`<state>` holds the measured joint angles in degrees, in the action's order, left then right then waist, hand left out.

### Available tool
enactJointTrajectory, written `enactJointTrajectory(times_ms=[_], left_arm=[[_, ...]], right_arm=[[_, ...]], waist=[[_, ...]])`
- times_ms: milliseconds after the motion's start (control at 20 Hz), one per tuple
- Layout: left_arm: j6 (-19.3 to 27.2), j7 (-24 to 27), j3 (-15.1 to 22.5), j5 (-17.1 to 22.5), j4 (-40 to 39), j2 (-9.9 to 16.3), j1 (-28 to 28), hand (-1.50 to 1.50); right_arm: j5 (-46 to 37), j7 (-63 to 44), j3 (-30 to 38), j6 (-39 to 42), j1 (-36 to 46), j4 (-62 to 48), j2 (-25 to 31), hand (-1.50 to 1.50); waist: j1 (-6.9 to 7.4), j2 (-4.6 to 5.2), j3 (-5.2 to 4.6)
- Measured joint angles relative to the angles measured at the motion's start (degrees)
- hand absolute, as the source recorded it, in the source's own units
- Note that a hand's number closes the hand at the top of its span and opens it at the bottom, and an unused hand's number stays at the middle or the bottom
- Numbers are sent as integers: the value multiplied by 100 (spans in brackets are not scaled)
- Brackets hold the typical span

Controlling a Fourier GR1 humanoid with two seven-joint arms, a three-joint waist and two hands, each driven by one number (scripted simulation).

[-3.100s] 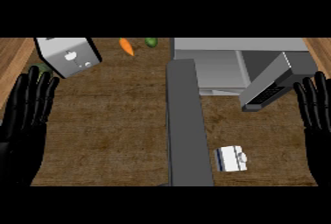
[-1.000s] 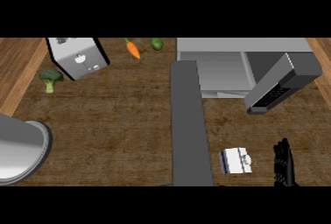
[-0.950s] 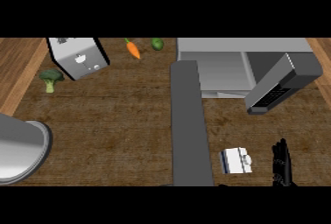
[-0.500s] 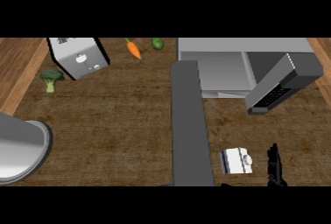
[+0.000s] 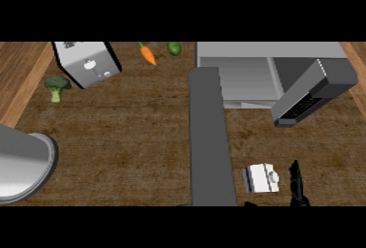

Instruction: Pick up the milk, place it into the microwave and close the microwave

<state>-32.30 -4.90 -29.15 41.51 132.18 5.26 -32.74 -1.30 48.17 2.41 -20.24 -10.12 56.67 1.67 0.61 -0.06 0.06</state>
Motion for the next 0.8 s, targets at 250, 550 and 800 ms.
enactJointTrajectory(times_ms=[250, 550, 800], left_arm=[[-135, -85, -141, 189, -25, 21, -30, -150], [-246, -71, -114, 224, -23, -90, -64, -150], [-232, -133, -98, 301, -25, -43, -65, -150]], right_arm=[[195, 447, 185, 223, 330, -638, -82, -150], [520, 783, 327, 685, 451, -940, -115, 150], [537, 834, 249, 921, 503, -1064, -56, 150]], waist=[[-38, -38, -124], [-38, -70, -214], [-30, -63, -254]])
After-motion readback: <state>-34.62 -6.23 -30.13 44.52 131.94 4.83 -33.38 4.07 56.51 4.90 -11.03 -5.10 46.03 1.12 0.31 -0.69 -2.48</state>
